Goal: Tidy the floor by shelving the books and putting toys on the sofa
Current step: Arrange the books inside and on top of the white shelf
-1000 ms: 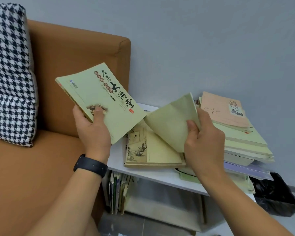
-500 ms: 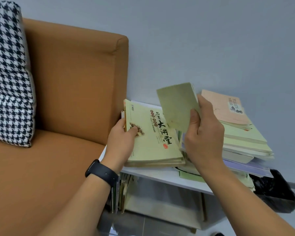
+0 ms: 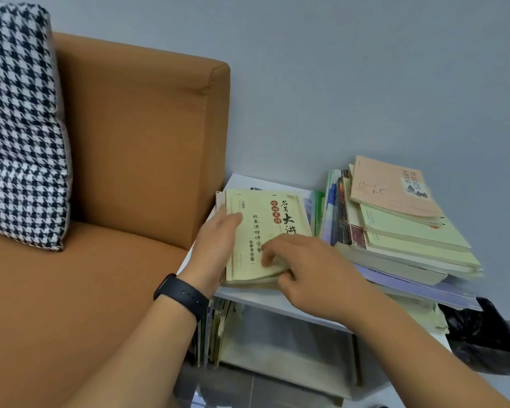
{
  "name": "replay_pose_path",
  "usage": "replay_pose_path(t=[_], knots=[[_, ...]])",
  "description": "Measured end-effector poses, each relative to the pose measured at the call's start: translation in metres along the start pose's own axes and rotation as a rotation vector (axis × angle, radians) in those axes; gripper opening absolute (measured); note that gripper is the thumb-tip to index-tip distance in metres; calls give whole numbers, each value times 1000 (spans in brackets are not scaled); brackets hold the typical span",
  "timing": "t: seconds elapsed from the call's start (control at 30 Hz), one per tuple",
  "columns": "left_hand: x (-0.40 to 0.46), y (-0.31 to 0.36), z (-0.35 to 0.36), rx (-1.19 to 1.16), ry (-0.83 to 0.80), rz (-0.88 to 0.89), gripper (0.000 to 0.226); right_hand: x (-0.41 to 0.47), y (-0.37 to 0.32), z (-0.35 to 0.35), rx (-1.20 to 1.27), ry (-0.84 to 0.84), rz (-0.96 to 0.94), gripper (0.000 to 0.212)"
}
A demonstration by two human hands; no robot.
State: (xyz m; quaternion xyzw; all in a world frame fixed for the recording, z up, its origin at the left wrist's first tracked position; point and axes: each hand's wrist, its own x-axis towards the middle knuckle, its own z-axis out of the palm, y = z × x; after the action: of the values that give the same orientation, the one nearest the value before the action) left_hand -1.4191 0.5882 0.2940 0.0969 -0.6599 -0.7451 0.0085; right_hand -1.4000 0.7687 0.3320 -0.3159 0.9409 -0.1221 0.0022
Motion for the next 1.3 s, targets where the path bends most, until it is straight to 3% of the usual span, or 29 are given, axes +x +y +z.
replay_pose_path(t=[0.1, 0.33, 0.43, 0.5, 0.53, 0.63, 0.7, 0.77, 0.9, 0.97, 1.13, 1.2, 1.3], knots=[[-1, -5, 3, 119, -44, 4, 33, 0, 0, 1, -74, 32, 4, 30], [0, -12, 8, 258, 21, 84, 53, 4, -7, 6, -206, 92, -31, 29], [1, -14, 8, 258, 36, 89, 50, 4, 4, -11, -156, 411, 10, 28], [1, -14, 6, 244, 48, 94, 47, 3, 18, -32, -171, 663, 166, 26], [1, -13, 6, 235, 54, 100, 44, 3, 28, -40, -189, 690, 280, 28], [2, -15, 8, 199, 69, 122, 34, -2, 59, -50, -201, 458, 639, 47], [3, -16, 7, 226, 65, 120, 35, -6, 66, -51, -174, 292, 748, 54], [7, -19, 8, 361, 111, 114, 37, -4, 69, -52, -235, 254, 771, 52], [2, -15, 9, 594, 205, 79, 59, 5, 72, -48, -469, 374, 703, 43], [1, -16, 9, 562, 192, 70, 66, 7, 75, -40, -456, 494, 615, 44], [2, -9, 1, 341, 156, 24, 53, 6, 52, -37, -344, 894, 260, 39], [2, -5, -3, 295, 137, 10, 42, 5, 33, -31, -329, 927, 115, 39], [6, -5, -10, 207, 198, 3, 29, 6, 14, -14, -344, 830, -68, 33]])
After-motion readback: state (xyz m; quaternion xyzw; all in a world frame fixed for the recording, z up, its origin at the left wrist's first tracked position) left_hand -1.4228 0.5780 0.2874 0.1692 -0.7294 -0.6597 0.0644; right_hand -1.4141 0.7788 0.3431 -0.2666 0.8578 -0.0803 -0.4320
